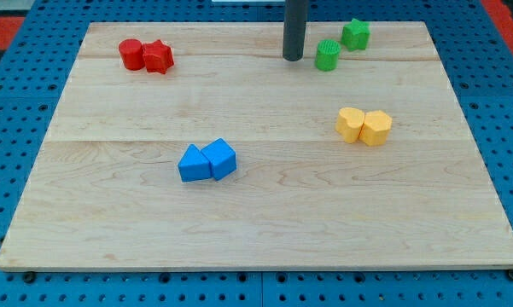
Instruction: Place the green circle below the green star
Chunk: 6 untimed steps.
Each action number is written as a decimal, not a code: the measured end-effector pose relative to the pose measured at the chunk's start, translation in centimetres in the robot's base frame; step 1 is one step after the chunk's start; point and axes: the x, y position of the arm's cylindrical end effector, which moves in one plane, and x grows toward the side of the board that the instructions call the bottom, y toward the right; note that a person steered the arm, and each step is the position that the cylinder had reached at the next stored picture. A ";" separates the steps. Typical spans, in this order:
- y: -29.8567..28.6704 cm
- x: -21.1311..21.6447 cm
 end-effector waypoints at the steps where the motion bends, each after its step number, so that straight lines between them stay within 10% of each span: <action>1: 0.5 0.0; 6: 6.6 4.0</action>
